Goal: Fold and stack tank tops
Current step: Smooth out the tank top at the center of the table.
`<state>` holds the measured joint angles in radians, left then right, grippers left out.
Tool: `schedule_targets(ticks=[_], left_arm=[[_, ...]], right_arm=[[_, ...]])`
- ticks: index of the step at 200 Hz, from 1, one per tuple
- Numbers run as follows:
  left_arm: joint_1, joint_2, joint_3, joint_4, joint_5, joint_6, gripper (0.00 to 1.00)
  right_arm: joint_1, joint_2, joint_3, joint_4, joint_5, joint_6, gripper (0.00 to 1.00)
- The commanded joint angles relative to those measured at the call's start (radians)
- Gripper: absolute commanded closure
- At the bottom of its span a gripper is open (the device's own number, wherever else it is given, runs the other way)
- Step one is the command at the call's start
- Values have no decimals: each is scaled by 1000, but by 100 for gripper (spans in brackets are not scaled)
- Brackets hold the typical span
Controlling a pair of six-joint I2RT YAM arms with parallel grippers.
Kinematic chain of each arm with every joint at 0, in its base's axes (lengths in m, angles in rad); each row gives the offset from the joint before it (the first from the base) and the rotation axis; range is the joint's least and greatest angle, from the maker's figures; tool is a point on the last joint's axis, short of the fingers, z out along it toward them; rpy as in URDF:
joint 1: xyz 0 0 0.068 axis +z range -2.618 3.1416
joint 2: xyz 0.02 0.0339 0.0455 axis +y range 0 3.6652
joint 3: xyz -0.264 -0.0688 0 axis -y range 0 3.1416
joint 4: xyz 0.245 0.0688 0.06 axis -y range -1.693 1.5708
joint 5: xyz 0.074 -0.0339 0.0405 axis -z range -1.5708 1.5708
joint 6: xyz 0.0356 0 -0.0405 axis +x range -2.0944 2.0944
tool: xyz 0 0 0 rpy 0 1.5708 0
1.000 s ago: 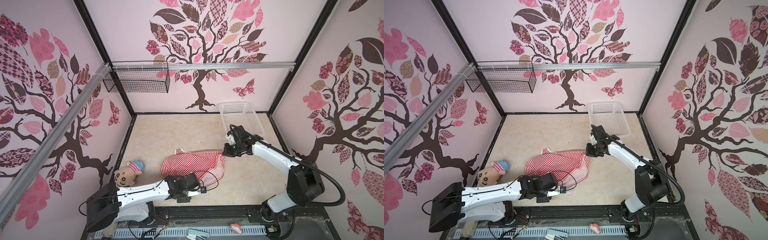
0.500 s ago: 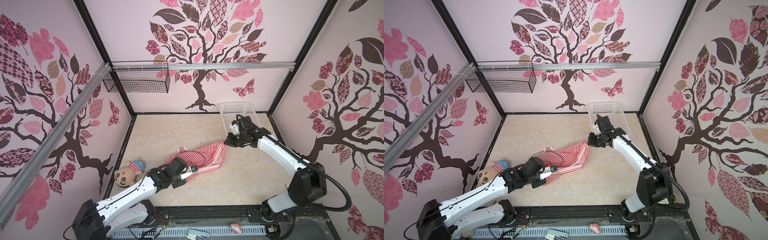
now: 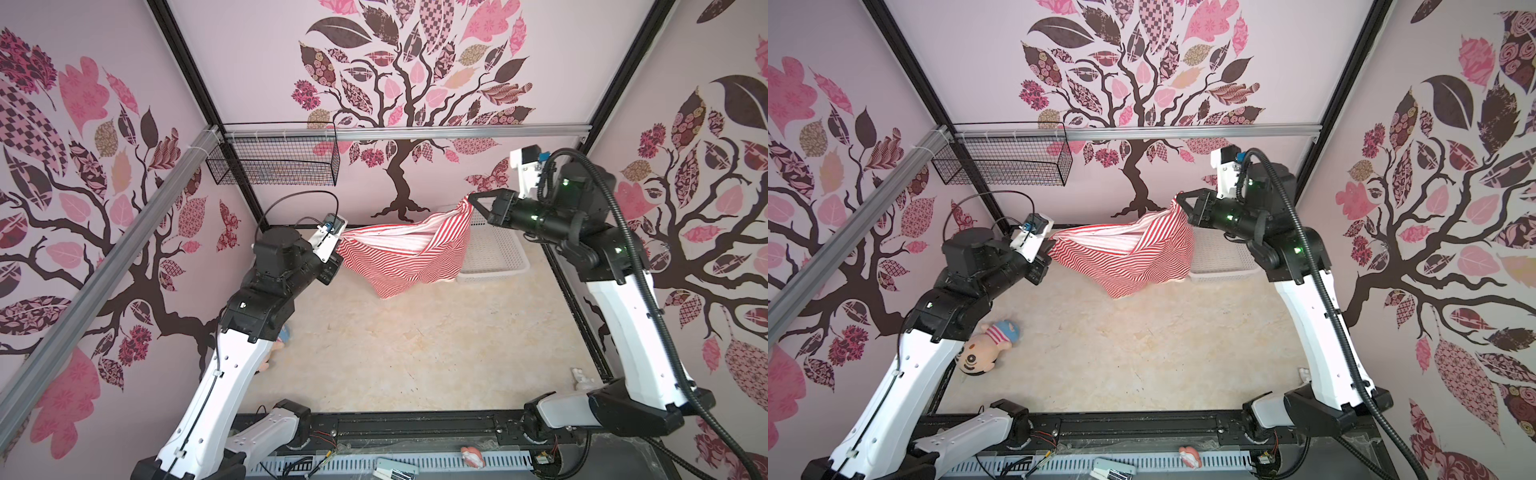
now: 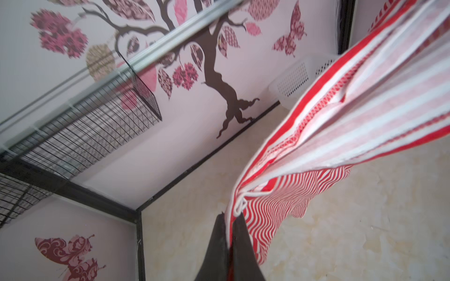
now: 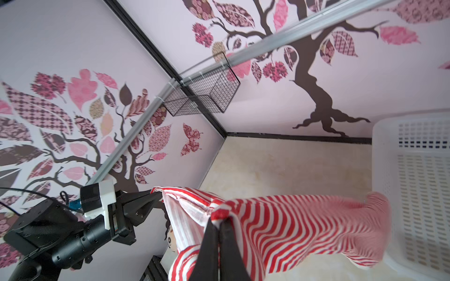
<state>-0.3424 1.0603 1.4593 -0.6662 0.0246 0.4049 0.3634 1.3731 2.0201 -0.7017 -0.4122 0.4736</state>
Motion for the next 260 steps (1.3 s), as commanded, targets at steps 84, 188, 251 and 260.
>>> schedule_targets(ticks=[84,188,251,260], left_arm=[[2,167,502,-30,-159,36,100],[262,740,780,119,-31,-37,100],[307,730,855,170,-9,-96,100],[307,638,706,258,-5,-92,100]], right_arm=[[-2,46,264,-20,-63,8,100],[-70,680,637,126,-169,104,100],[-119,589,521,354,-329,187,100],[-119,502,370,406,-332,187,100]])
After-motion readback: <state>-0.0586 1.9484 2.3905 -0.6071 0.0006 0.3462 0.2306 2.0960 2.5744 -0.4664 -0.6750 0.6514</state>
